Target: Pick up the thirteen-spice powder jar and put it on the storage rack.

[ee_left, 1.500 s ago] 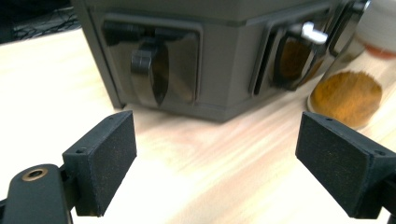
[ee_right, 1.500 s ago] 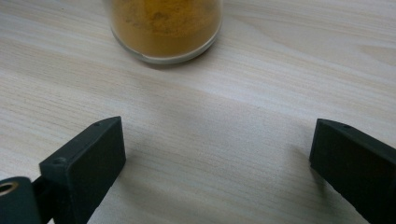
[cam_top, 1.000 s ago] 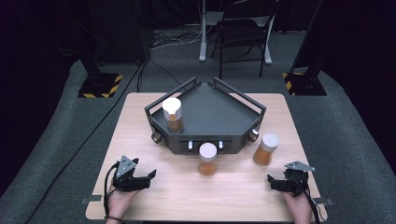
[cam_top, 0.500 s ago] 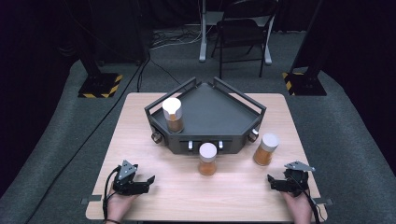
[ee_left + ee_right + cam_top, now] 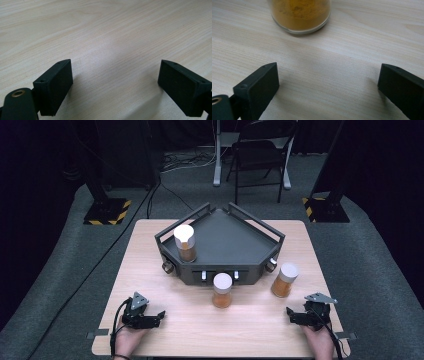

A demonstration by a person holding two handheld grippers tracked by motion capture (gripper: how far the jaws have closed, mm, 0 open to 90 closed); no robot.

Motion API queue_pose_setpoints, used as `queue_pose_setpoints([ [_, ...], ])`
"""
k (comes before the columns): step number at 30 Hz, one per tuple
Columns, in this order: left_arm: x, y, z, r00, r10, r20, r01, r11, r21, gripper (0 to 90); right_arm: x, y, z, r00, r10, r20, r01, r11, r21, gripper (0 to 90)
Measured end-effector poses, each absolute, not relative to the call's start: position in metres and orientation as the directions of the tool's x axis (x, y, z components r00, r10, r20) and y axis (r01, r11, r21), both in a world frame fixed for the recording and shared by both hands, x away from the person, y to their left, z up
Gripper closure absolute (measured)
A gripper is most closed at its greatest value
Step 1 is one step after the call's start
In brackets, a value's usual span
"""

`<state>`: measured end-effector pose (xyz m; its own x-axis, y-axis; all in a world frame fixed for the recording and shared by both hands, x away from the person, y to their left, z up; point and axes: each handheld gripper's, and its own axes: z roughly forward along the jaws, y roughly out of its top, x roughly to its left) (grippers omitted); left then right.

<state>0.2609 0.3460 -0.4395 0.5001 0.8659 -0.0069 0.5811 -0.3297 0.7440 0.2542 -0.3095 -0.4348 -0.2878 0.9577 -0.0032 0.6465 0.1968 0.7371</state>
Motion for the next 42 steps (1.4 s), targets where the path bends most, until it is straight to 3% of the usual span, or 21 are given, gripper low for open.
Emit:
queue_pose_setpoints([
  [42, 0.2621, 0.345, -0.4395, 0.5, 0.866, -0.006, 0.584, -0.332, 0.741, 9.6, 0.2538, -0.3093, -0.4347, -0.289, 0.957, -0.003, 0.647, 0.197, 0.737, 2.4],
])
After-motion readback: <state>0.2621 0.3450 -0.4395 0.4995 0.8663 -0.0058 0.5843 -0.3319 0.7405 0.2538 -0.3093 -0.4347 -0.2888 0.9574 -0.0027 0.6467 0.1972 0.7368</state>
